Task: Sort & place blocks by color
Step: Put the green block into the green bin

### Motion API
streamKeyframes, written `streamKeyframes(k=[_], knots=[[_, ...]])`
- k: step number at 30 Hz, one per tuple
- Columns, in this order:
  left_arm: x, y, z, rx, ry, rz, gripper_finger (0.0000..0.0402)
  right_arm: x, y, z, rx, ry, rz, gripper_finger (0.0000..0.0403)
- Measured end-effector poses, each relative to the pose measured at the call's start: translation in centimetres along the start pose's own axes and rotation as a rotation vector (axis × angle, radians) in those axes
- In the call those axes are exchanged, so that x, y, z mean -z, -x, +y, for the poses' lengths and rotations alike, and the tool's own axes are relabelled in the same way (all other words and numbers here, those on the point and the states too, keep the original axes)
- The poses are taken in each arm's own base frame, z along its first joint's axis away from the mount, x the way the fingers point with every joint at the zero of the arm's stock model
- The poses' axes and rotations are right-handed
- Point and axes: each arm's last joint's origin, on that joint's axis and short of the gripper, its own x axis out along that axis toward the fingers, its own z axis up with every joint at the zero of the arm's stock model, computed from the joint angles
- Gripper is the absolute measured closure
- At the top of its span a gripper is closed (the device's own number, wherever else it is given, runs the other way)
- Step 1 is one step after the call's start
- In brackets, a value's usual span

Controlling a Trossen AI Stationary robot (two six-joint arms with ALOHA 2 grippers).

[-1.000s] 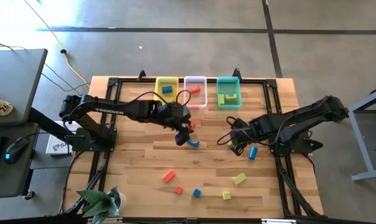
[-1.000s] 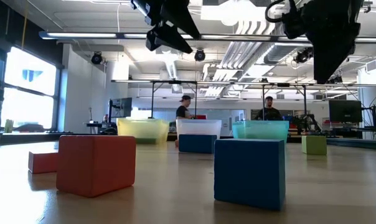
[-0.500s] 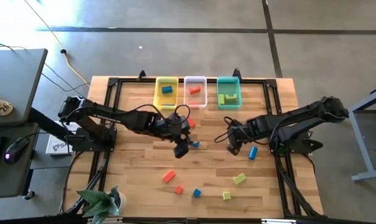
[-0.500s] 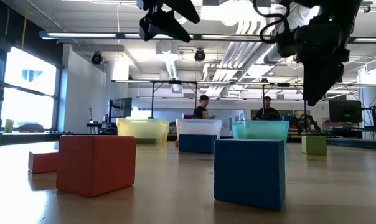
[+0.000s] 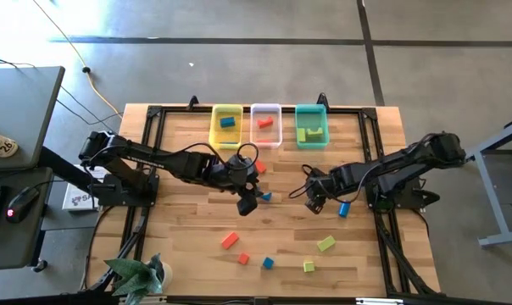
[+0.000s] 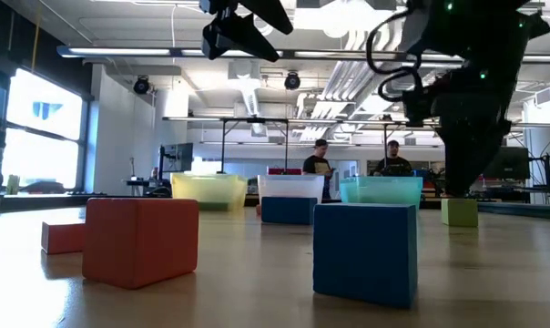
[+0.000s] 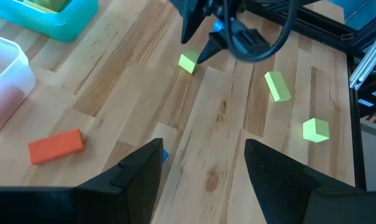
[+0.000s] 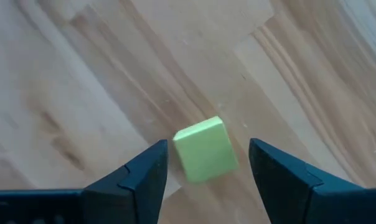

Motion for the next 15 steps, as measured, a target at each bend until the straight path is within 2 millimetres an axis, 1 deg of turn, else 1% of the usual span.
streamKeyframes(k=[10,13,15], knots=[[-0.1,0.0,0.2,-0.006,0.0,-0.003,0.0186,0.1,-2.4,0.5,0.044,0.049,0.065,0.0195],[-0.1,0.0,0.2,-0.009,-0.001,-0.004,0.0186,0.2,-2.7,0.6,0.044,0.048,0.075,0.0217],[-0.1,0.0,0.2,-0.011,-0.011,-0.004,0.0186,0.1,-2.7,0.6,0.038,0.033,0.074,0.0246]])
